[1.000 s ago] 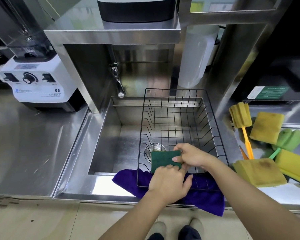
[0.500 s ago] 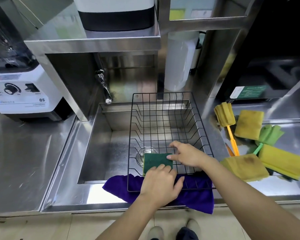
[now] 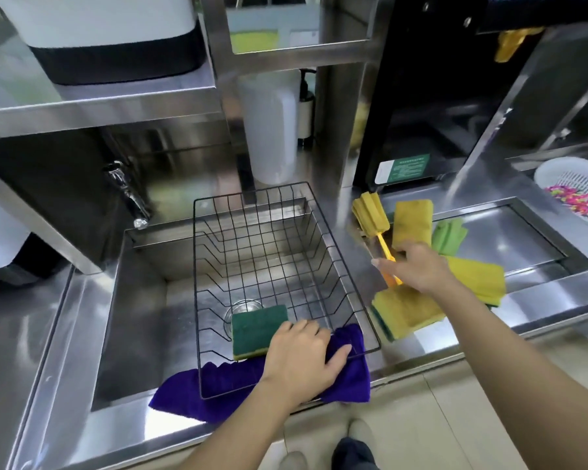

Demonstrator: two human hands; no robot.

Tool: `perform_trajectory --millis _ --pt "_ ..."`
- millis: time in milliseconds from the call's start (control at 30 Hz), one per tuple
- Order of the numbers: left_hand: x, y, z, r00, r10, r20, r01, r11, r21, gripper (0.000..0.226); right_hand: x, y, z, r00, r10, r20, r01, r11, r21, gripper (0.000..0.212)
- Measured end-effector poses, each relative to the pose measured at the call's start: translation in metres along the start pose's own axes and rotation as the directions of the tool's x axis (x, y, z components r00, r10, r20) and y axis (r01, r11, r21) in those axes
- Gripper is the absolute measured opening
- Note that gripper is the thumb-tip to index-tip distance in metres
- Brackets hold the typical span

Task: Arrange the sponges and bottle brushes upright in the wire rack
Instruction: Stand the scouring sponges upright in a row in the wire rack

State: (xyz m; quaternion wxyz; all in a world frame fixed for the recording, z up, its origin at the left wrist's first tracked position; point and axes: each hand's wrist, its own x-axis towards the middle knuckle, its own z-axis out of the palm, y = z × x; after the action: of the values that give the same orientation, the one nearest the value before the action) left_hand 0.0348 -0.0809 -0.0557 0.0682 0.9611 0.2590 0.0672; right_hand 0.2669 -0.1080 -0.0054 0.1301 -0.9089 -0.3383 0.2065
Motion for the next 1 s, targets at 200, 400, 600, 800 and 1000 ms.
perform_trajectory --millis 200,400,600,800,1000 --pt "0.005 0.008 0.003 0.999 0.030 0.038 -0.030 1.000 -0.005 0.065 -0.008 0.055 0.003 0.951 0.166 0.261 -0.191 0.979 0.073 0.131" --pt "0.002 0.005 0.004 0.998 0.040 0.040 -0.040 0.999 0.007 0.051 -0.023 0.057 0.003 0.948 0.072 0.311 -0.168 0.941 0.294 0.087" --pt "-0.001 0.004 0.003 1.000 0.004 0.004 -0.004 0.999 -0.036 0.069 -0.029 0.033 -0.029 0.952 -0.032 0.305 -0.152 0.814 0.561 0.038" --pt "-0.010 -0.010 -0.002 0.998 -0.048 -0.032 0.047 0.998 -0.043 0.065 -0.030 -0.008 -0.057 0.933 -0.280 0.225 -0.031 0.562 0.827 0.021" --pt "-0.019 -0.025 0.000 0.986 -0.127 -0.112 0.132 0.991 0.035 0.048 -0.025 -0.051 -0.024 0.830 -0.355 0.429 -0.016 0.755 0.656 0.028"
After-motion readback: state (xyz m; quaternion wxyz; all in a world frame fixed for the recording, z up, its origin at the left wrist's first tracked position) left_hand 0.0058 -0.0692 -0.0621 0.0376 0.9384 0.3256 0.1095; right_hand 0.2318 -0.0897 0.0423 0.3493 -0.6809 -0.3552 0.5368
